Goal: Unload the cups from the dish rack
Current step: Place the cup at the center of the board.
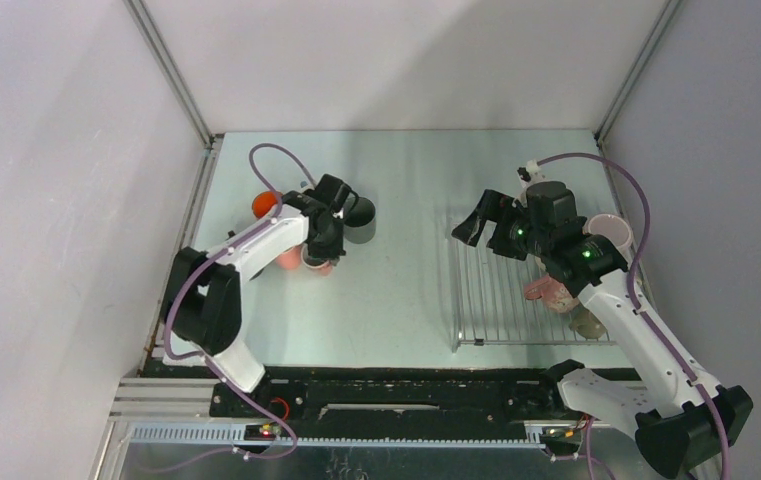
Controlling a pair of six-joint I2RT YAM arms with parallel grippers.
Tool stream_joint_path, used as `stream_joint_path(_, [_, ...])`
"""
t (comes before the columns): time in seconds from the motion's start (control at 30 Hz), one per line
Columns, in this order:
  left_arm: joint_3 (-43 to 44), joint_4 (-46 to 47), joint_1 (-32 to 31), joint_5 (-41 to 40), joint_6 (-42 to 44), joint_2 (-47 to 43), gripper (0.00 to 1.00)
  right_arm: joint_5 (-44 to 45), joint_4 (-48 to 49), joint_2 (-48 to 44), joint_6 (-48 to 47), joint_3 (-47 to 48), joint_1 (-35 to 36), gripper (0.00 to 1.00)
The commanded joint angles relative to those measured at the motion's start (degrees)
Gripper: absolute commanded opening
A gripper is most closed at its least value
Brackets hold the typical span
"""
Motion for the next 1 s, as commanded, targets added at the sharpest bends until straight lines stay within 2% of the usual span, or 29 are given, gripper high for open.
stream_joint_path(0.0, [3.78,0.95,1.5,1.11,2.25,1.18,0.0,0.72,-0.49,-0.21,-1.48,0.25,0.36,1.0])
stream_joint_path(0.13, [4.38,1.04,2.2,2.69,3.11,2.83,0.02,0.62,-0.49,-0.25,-1.64,0.23,0.45,1.0])
stream_joint_path(0.4, [5.32,0.84,3.08,3.01,3.86,4.36,0.27,0.78,-0.64,-0.27,-1.76,0.31,0.34,1.0])
stream_joint_path(0.63, [6.0,0.86,3.18,2.51,4.5,4.86,0.37,1.01,-0.9,-0.52,-1.44,0.29,0.38,1.0])
stream_joint_path(0.97, [6.22,0.6,3.1,1.73,5.79,-1.3,0.52,3.84,-2.89,-1.46,-0.48,0.32,0.65,1.0])
